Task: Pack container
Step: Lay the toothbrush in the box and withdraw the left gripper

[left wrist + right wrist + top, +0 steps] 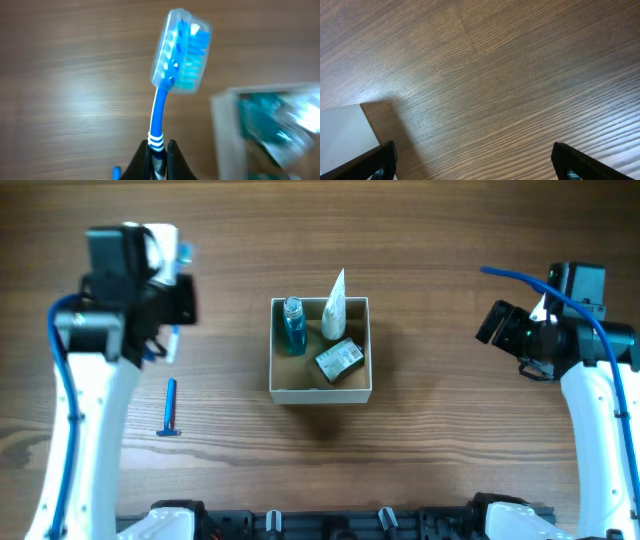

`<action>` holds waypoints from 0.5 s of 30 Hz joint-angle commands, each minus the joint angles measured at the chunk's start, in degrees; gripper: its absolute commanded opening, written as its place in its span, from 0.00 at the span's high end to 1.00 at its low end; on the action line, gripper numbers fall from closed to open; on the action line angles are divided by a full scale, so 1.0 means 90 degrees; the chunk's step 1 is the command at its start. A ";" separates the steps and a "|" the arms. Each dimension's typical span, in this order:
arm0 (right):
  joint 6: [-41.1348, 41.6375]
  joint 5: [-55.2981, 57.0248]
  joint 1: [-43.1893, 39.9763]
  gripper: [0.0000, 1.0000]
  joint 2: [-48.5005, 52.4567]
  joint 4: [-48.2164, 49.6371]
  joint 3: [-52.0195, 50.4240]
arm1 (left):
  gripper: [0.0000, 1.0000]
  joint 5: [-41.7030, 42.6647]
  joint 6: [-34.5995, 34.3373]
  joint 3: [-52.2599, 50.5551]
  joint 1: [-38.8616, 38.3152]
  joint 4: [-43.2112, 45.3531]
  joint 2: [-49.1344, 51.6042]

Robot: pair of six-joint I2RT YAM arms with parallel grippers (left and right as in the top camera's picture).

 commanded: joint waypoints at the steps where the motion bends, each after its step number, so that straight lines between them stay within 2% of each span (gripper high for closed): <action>1: 0.0036 -0.0056 -0.0027 0.00 0.0041 0.0007 -0.0007 | 0.96 0.0583 0.1576 -0.0010 -0.1433 -0.0656 -0.0053; 4: 0.0029 -0.0053 -0.0027 0.00 0.0041 0.0022 -0.0007 | 0.96 0.0624 0.2990 -0.0012 -0.2560 -0.0826 -0.0027; 9: 0.0032 -0.0053 -0.0027 0.00 0.0041 0.0078 -0.0007 | 0.96 0.0838 0.5399 -0.0012 -0.3810 -0.0296 0.0138; 15: 0.0029 -0.0053 -0.0027 0.00 0.0041 0.0070 -0.0007 | 0.96 0.0840 0.5508 -0.0012 -0.3915 -0.0146 0.1020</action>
